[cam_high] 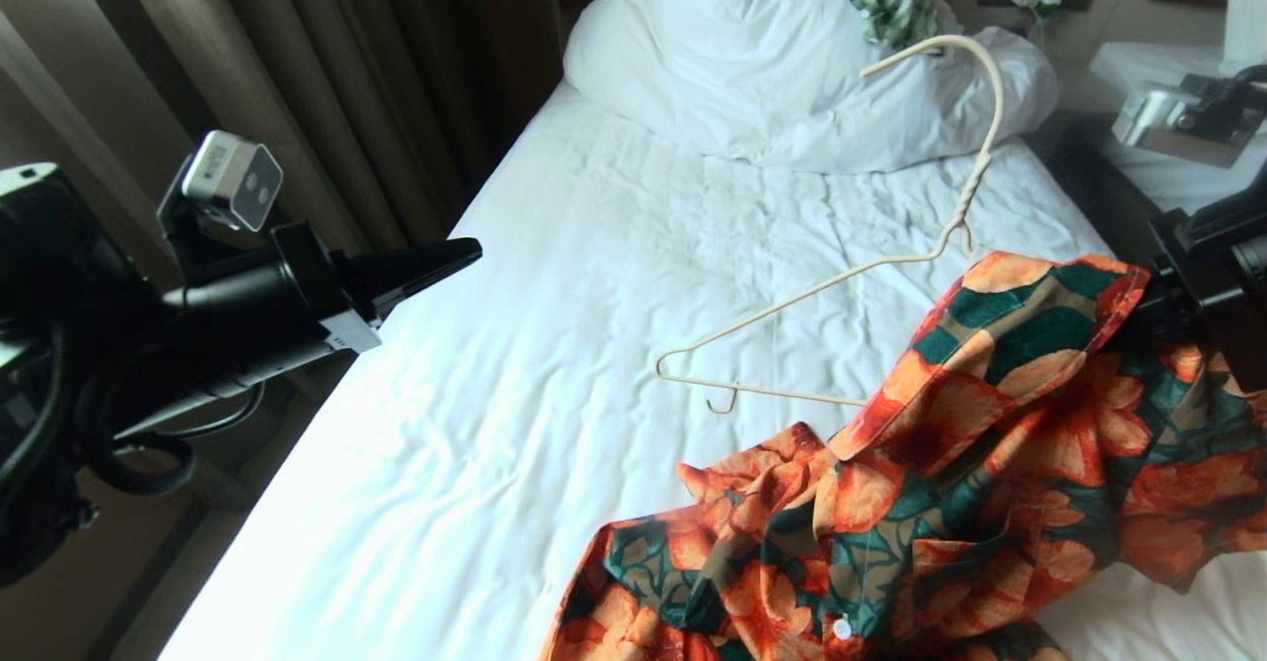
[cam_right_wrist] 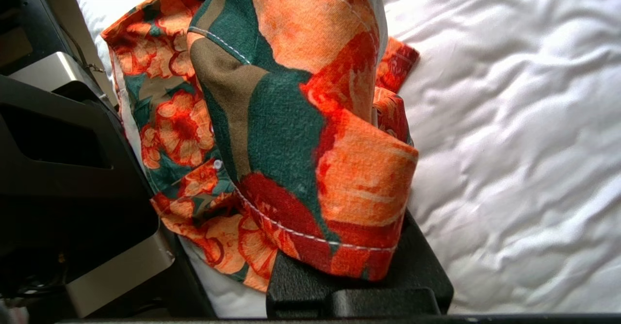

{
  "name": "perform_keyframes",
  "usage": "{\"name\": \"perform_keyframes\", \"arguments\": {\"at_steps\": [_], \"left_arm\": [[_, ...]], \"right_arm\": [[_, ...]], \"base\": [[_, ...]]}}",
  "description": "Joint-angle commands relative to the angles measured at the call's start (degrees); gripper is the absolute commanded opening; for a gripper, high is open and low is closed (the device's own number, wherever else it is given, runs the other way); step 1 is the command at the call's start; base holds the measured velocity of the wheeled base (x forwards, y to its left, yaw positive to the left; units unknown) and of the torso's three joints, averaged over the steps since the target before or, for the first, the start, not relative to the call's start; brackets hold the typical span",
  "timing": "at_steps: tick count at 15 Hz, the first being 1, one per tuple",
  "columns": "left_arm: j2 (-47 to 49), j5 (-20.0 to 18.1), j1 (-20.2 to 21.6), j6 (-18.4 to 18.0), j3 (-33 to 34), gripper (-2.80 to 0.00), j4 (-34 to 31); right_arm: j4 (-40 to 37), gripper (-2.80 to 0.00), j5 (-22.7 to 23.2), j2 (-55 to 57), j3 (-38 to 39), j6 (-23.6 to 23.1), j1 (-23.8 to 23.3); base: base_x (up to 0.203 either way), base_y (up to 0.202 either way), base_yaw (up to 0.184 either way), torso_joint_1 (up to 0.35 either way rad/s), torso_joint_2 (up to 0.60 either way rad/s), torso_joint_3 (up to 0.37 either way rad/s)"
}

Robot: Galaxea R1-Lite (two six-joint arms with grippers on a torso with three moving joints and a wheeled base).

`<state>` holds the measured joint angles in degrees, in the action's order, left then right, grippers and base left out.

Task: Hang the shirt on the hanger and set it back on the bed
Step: Hook the other side of the shirt onto the hanger

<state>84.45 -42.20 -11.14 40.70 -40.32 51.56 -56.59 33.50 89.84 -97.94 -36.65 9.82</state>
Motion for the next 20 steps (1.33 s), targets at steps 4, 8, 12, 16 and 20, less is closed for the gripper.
{"name": "perform_keyframes", "arguments": {"at_steps": [4, 8, 12, 16, 20], "left_arm": [[3.9, 1.6, -3.3, -2.7, -2.0, -2.8, -3.5], [5.5, 1.7, -4.8, -2.7, -2.9, -2.8, -3.9], [8.5, 1.9, -7.2, -2.8, -3.9, -2.8, -3.8], [11.3, 5.0, -11.3, -5.4, -3.9, -2.8, -6.6], [13.5, 14.6, -17.6, -12.3, -6.3, -2.8, -17.9]], "right_arm": [[-0.8, -2.8, -0.2, 2.6, 2.4, -1.3, -1.3], [-0.5, -2.8, -9.9, 2.3, 7.5, -4.2, -2.5], [-0.5, -2.8, -12.1, 2.2, 10.6, -4.8, -5.7], [2.1, -2.8, -11.4, 0.9, 17.0, -4.9, -11.4], [13.6, -2.8, -6.5, -0.5, 28.7, -4.9, -14.5]], "base": [[0.0, 0.0, 0.0, 0.0, 0.0, 0.0], [0.0, 0.0, 0.0, 0.0, 0.0, 0.0], [0.0, 0.0, 0.0, 0.0, 0.0, 0.0], [0.0, 0.0, 0.0, 0.0, 0.0, 0.0], [0.0, 0.0, 0.0, 0.0, 0.0, 0.0]]}}
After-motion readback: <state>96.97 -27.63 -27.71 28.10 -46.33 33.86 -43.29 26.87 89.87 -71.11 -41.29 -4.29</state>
